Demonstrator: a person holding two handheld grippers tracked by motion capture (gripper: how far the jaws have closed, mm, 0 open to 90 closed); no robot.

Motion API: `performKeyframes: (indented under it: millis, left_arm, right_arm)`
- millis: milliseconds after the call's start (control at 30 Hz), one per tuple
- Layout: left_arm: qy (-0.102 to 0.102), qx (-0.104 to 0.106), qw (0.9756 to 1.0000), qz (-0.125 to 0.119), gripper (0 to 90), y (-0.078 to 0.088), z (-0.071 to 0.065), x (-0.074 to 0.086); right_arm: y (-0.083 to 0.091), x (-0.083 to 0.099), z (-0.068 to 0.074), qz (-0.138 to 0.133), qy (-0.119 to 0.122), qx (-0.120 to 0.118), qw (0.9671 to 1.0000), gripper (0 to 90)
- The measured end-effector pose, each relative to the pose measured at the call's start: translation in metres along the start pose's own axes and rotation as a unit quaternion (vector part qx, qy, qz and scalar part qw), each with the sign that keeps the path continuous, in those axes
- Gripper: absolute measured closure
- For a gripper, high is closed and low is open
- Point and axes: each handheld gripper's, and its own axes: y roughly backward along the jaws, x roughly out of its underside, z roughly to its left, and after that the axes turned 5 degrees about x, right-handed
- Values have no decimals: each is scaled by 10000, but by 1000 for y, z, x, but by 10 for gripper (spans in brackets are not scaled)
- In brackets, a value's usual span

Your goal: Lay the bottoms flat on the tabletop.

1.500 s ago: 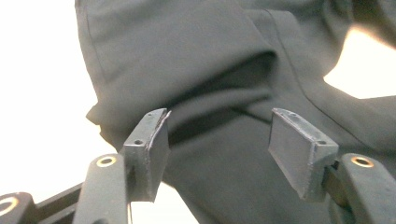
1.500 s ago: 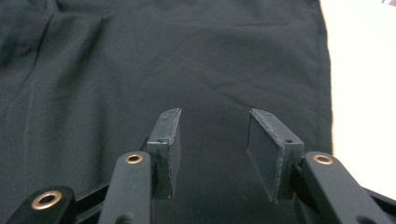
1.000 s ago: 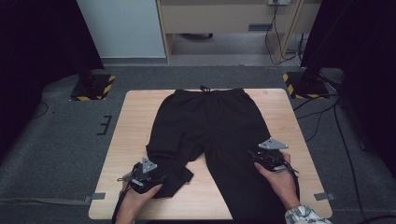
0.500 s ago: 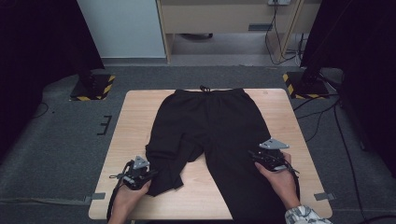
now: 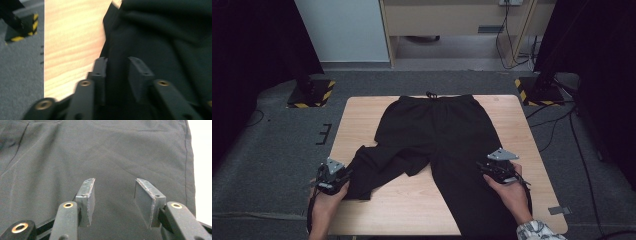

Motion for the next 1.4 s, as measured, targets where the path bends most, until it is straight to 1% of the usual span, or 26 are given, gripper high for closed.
performKeyframes:
  millis: [67,100,133,233,300,367,400,433,467,500,567,633,733,833,900,1000,1100,1133,1167,1200,1233,1267,1300,1333,1367,1400]
  left_arm:
    - [-74,249,9996,-64,578,1,-13,-3]
    - [-74,249,9996,-64,560,1,-13,-3]
    - [-176,400,9990,-90,535,0,-24,-6]
    - [-345,345,9988,-74,466,-7,-31,-8]
    - [-344,179,9992,-87,445,-12,-25,-8]
    - [-243,18,9996,-141,433,-14,-12,-7]
    - [-124,0,9997,-194,430,-13,-5,-6]
    - [-124,0,9997,-194,427,-13,-5,-6]
    - [71,15,9998,-210,423,-13,6,-2]
    - [77,23,9998,-156,419,-14,9,0]
    - [110,236,9997,-33,465,-19,12,3]
    - [157,485,9986,103,579,-21,10,3]
    - [3,735,9968,317,739,-18,2,3]
    - [-169,910,9945,493,831,-9,-9,7]
    - [-297,966,9933,552,863,-1,-15,9]
    - [-349,1141,9911,590,874,12,-23,17]
    - [-360,1321,9892,530,875,28,-29,26]
    - [-360,1321,9892,530,875,28,-29,26]
    - [-401,1437,9876,478,875,41,-34,33]
    - [-420,1508,9867,443,875,47,-36,36]
    - [-420,1508,9867,443,872,47,-36,36]
    - [-507,1581,9855,341,860,57,-41,43]
    - [-546,1521,9866,243,830,61,-42,44]
    - [-514,1422,9884,105,751,63,-42,45]
    - [-465,1291,9905,-60,643,65,-40,43]
    - [-405,1177,9919,-263,575,66,-37,41]
  right_arm:
    - [0,0,1,3,28,-2,10000,506]
    - [0,0,1,26,48,-11,10000,504]
    - [0,0,1,31,54,-15,10000,504]
    - [0,0,1,32,28,-3,10000,503]
    - [0,0,1,41,38,-7,10000,503]
    - [-1,1,2,56,53,-25,10000,501]
    - [-1,1,2,48,58,-16,10000,501]
    - [-1,1,3,62,62,-39,10000,501]
    - [-2,1,3,69,69,-39,9999,501]
    - [-2,1,4,76,90,-46,9999,501]
    - [-3,0,4,93,104,-50,9999,501]
    - [-3,0,5,101,108,-58,9999,501]
    - [-1,0,5,64,117,-57,9999,502]
    - [1,-1,5,18,77,-57,10000,502]
    - [1,-1,5,17,64,-59,10000,502]
    - [0,-1,5,8,126,-64,9999,502]
    - [0,-2,8,3,144,-55,9999,502]
    - [0,-3,8,-12,184,-64,9998,502]
    - [0,-3,10,-9,188,-70,9998,502]
    - [0,-4,12,-5,179,-77,9998,502]
    - [-1,-4,13,-9,223,-105,9997,502]
    - [-1,-5,15,-15,230,-123,9997,502]
    - [-2,-6,18,-15,238,-132,9996,502]
    - [-3,-7,21,-19,277,-157,9995,502]
    - [-4,-9,25,-24,304,-181,9994,501]
    - [-6,-12,29,-18,330,-216,9992,501]
